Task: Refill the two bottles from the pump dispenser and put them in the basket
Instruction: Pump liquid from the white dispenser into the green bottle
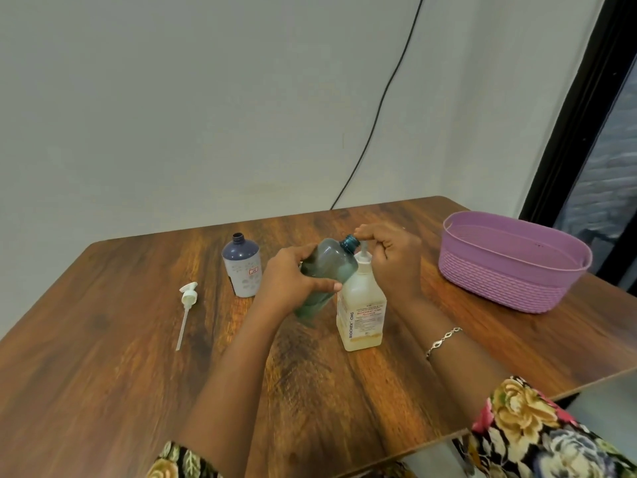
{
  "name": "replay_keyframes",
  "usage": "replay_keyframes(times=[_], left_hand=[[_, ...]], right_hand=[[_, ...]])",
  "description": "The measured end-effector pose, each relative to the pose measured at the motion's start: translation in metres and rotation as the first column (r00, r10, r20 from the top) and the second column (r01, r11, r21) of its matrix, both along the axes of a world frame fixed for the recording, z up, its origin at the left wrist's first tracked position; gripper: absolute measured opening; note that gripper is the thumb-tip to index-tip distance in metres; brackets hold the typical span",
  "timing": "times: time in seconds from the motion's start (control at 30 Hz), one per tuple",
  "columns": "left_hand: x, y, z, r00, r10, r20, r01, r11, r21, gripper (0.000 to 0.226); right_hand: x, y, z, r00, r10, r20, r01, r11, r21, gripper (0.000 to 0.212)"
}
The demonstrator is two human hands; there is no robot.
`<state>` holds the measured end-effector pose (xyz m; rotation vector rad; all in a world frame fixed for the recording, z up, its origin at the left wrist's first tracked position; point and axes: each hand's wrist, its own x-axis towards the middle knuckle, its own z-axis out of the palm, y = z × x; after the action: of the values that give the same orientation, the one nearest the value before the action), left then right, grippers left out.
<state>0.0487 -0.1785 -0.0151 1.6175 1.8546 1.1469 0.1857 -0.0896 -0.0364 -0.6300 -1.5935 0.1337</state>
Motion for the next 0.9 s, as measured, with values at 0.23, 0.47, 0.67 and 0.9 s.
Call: replay_keyframes(times=[0.23,0.47,0.67,0.9], left_hand=[[-0.003,0.002,-0.013,1.0,-0.009,-0.013,0.008,0.998,-0.061,0.085],[0.0,-0.001,-0.004,1.0,0.0,-0.006,0.0,1.0,-0.031,0.084],[-0.003,0.001,-0.003,0.998,-0.008,-0.059,0.006,0.999,-0.032,0.082],[-0.003,0.0,-0.014,1.0,-0.008,0.013,0.009,0.998,-0.058,0.087]], right_hand=[[-0.005,0.006,-0.027,0.998,-0.018,-0.065,0.021,0.999,0.046,0.034],[-0.005,0.0,-0.004,0.991,0.07,-0.118,-0.082,0.991,-0.103,0.03],[-0.009,0.002,-0.017,0.996,0.007,-0.084,-0.006,1.0,0.012,0.033],[-0.011,0.005,-0.026,0.993,0.039,-0.116,-0.039,0.999,0.001,0.033]])
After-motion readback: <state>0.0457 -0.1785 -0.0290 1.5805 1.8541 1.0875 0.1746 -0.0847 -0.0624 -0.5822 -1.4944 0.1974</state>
